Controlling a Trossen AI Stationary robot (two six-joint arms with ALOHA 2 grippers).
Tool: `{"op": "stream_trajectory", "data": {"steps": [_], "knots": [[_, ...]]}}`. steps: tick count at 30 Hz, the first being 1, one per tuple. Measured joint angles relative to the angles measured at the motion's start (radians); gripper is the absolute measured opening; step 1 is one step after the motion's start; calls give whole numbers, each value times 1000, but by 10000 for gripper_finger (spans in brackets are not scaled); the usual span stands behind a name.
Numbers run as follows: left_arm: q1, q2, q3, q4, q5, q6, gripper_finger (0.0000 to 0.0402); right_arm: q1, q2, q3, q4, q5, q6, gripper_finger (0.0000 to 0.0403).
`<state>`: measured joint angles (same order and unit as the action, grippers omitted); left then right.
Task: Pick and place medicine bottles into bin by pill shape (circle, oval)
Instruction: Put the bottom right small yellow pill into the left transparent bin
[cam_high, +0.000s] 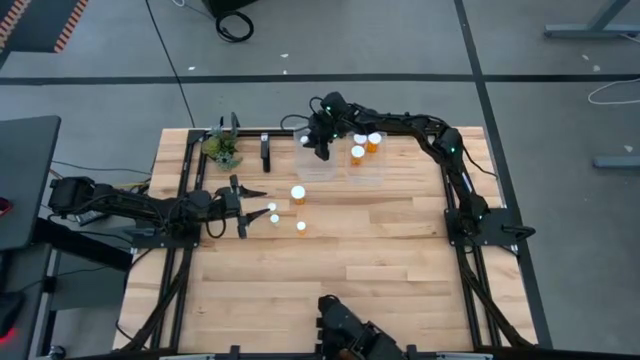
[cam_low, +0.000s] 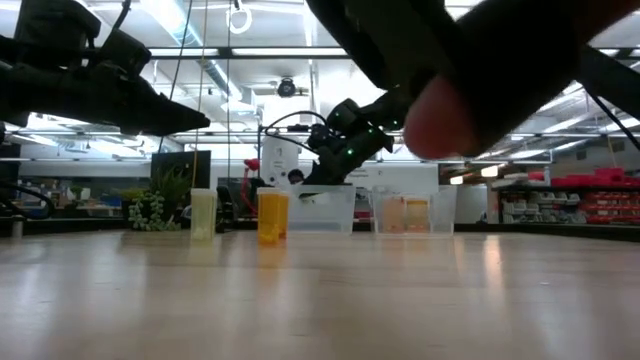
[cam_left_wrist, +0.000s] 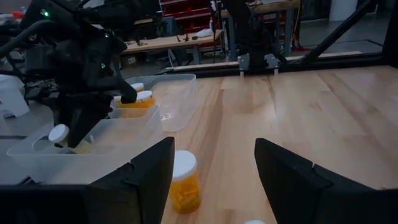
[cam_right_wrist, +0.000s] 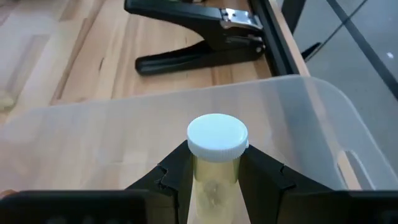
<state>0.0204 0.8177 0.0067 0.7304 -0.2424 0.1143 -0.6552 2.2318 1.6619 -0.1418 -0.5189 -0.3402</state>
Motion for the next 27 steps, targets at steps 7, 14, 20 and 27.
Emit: {"op": "stream_trajectory", "data": {"steps": [7, 14, 20, 27], "knots": [[0, 0, 0, -4, 0, -5, 231, -33, 4, 0, 20, -68, -42, 122], [0, 0, 0, -5, 0, -6, 231, -38, 37, 2, 30, -140, -85, 122], [0, 0, 0, -12, 0, -6, 231, -34, 37, 2, 23, -142, -109, 122], [0, 0, 0, -12, 0, 0, 231, -36, 36, 4, -14, -131, -116, 122]]}}
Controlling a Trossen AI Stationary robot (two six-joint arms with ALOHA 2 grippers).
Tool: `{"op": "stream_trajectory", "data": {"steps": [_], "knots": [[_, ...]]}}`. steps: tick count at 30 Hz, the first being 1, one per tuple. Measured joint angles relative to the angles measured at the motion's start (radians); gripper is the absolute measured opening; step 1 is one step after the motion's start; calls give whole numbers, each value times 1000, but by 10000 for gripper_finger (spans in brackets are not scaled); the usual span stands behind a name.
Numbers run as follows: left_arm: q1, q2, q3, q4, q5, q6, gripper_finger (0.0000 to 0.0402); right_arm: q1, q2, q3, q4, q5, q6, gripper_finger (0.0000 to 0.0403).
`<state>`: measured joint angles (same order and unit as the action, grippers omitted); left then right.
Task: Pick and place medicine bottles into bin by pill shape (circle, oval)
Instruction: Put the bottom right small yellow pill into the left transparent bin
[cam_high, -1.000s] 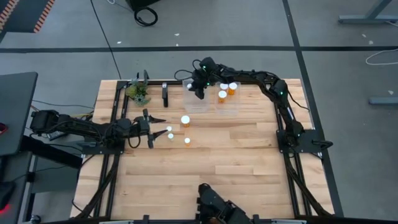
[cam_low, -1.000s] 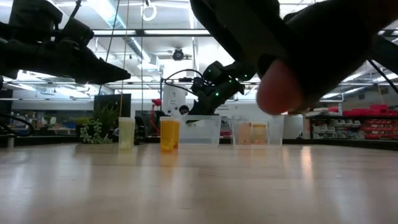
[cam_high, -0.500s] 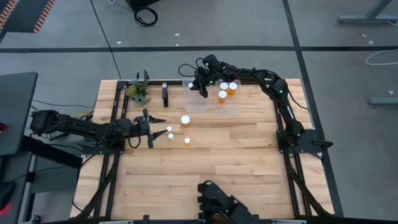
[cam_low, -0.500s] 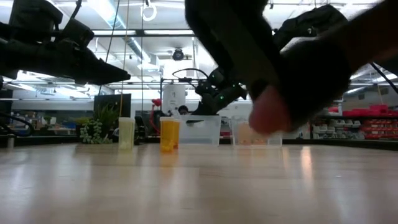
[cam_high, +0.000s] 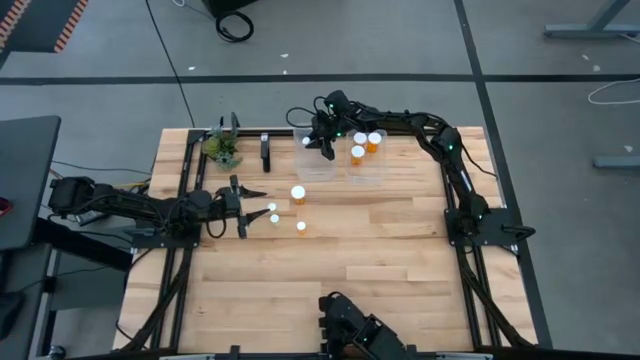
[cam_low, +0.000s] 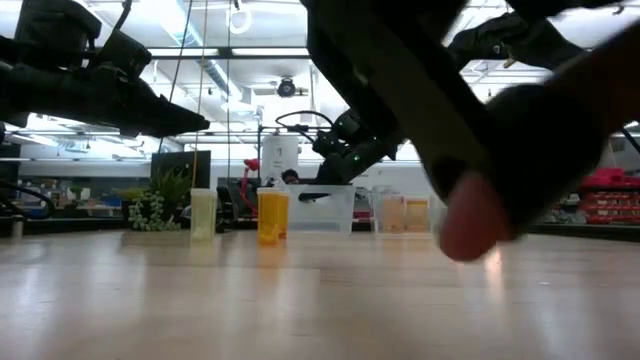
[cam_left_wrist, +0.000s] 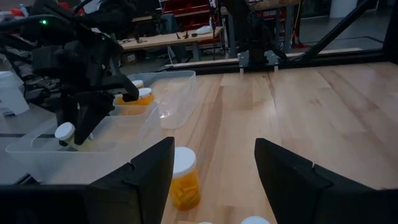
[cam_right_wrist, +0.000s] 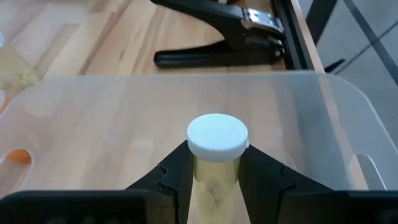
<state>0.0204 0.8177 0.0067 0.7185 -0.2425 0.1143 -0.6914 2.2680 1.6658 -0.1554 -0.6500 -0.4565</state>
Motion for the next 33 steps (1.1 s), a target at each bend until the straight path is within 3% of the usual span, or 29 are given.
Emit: {"op": "stream_trajectory", "data": {"steps": [6, 23, 33], "knots": [[0, 0, 0, 1, 0, 2, 231, 8, -6, -1, -57, 103, -35, 122], [-1, 0, 0, 17, 1, -81, 231, 47, -42, 1, -102, 122, -19, 122], [79, 0, 16, -15, 0, -77, 231, 49, -101, 2, -122, 116, -24, 122]]}}
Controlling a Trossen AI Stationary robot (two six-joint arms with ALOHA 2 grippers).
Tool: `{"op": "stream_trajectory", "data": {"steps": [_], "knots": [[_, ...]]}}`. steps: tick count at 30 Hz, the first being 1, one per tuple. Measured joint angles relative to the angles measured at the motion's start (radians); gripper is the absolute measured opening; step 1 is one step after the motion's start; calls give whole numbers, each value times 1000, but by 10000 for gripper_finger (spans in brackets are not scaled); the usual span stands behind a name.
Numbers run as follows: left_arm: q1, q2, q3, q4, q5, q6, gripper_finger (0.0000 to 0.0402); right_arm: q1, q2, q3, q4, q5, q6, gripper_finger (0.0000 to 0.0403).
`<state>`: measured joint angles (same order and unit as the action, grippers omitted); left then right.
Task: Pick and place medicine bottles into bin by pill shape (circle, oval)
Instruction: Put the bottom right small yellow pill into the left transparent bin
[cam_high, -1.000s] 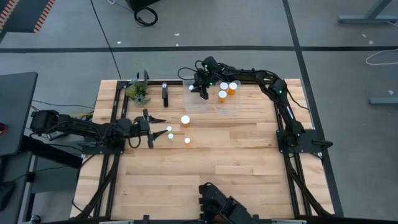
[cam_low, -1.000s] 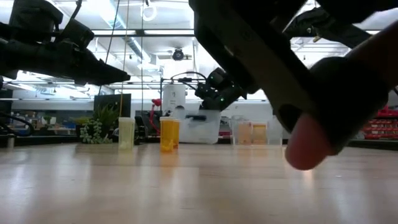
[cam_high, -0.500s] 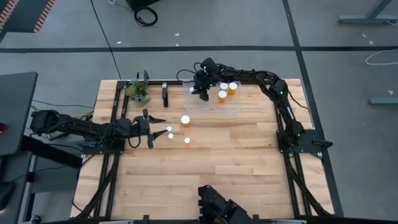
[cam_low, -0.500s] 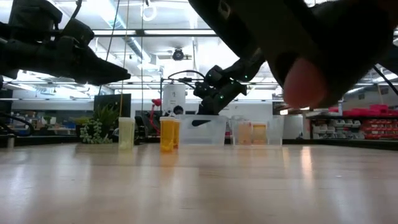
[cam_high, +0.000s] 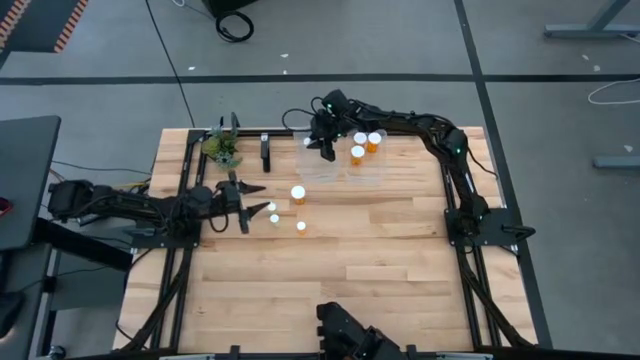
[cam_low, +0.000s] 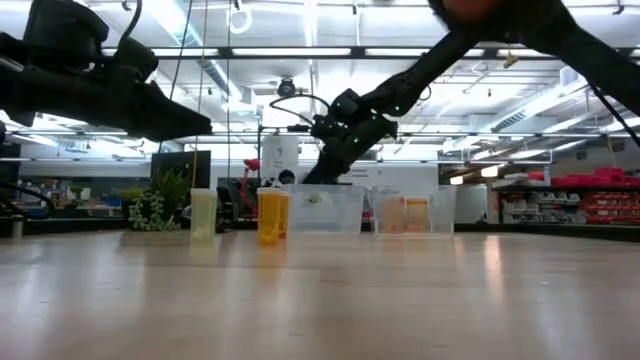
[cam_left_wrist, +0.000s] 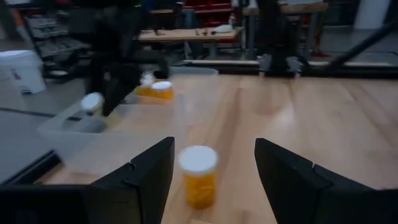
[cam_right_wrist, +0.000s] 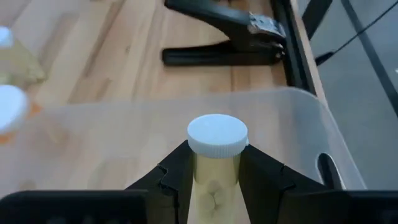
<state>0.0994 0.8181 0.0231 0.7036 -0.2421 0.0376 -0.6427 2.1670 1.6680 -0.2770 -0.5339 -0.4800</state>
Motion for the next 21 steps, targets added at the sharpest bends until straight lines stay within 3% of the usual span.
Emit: {"op": "stream_trajectory", "data": {"steps": [9, 14, 21], "knots": [[136, 46, 1, 83, 0, 0, 231, 13, -40, 0, 69, -11, 52, 122], [177, 146, 6, 177, 21, 0, 231, 23, -40, 0, 91, -13, 74, 122], [185, 316, 111, 175, 23, 75, 231, 30, -76, 3, 120, -48, 89, 122]]}}
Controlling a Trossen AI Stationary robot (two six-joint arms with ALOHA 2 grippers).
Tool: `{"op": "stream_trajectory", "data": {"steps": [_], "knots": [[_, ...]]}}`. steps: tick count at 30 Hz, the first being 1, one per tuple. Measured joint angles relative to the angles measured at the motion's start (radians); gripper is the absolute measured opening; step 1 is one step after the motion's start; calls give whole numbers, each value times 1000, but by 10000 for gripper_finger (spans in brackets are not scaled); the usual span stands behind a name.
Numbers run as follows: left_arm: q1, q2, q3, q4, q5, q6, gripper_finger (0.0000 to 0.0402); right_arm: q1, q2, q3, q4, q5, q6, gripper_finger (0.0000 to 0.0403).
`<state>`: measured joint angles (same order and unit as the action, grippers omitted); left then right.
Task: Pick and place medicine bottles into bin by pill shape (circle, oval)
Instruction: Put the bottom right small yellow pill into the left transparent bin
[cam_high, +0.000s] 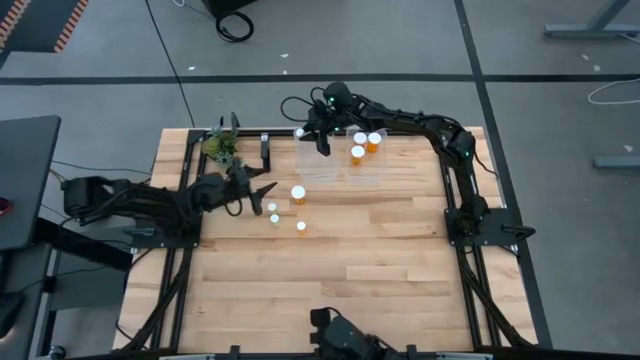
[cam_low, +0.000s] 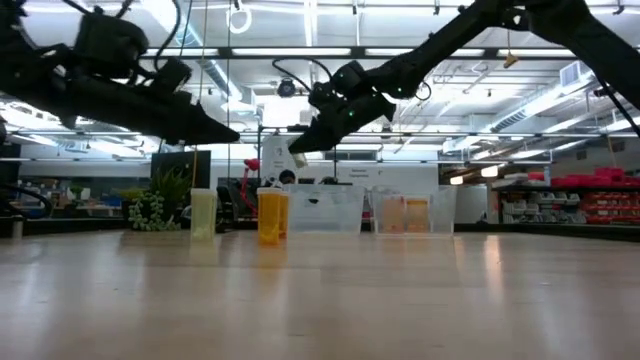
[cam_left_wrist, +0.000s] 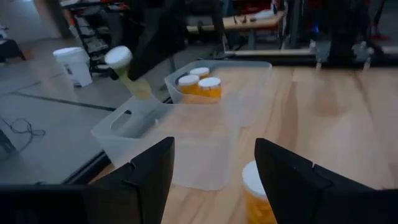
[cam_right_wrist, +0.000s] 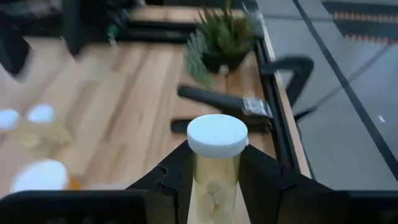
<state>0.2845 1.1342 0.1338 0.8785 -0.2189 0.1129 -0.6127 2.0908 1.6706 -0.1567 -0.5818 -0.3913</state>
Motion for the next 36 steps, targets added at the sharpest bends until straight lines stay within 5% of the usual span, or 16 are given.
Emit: {"op": "stream_trajectory", "data": {"steps": [13, 36], "knots": [[149, 212, 148, 2, 83, -13, 231, 79, -13, -2, 44, -129, 3, 122], [178, 295, 221, 43, 241, -52, 229, 194, -12, -2, 138, -73, -34, 122]]}}
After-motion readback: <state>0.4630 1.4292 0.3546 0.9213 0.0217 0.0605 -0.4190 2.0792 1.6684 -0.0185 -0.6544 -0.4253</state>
